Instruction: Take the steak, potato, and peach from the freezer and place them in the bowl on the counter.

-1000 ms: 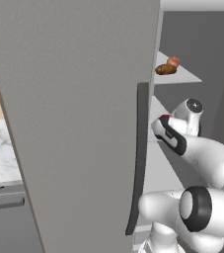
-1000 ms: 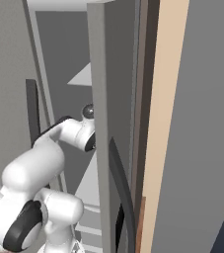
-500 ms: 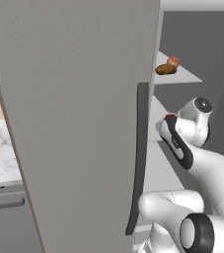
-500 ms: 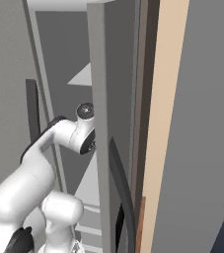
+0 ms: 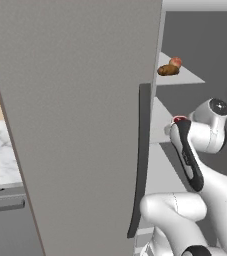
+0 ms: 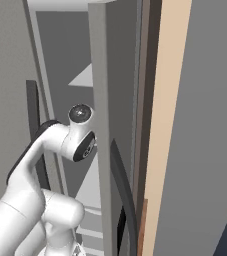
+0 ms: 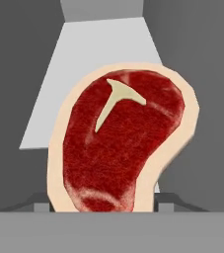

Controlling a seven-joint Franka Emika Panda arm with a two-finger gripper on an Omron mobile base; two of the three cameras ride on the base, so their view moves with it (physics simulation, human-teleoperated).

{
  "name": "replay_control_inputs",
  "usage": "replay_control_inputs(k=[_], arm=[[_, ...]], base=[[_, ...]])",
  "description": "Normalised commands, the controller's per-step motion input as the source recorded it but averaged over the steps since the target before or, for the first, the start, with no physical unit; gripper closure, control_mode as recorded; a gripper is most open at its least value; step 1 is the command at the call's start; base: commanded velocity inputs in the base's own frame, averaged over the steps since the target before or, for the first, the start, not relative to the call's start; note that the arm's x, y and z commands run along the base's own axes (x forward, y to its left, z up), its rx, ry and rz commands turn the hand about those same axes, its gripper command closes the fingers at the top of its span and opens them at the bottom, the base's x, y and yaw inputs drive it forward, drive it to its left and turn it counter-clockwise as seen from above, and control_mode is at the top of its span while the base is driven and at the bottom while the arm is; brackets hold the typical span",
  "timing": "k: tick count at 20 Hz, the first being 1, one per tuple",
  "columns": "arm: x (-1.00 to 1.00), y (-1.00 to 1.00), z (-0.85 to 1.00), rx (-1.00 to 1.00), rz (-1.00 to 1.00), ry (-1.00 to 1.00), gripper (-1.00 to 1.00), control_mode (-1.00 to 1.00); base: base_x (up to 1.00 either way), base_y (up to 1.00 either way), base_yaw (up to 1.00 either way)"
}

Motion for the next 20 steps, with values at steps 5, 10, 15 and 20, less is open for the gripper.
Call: replay_control_inputs(k=[5, 10, 15, 20], arm=[[-0.51, 0.0, 0.22, 0.0, 0.0, 0.0, 1.0, -1.0], [-0.35, 0.01, 0.33, 0.0, 0.0, 0.02, 1.0, -1.0], [-0.27, 0.23, 0.33, -0.02, 0.0, 0.04, 1.0, -1.0], [-0.31, 0.27, 0.29, -0.03, 0.0, 0.04, 1.0, -1.0]], base=[[0.0, 0.0, 0.0], [0.0, 0.0, 0.0], [0.0, 0.0, 0.0], [0.0, 0.0, 0.0]])
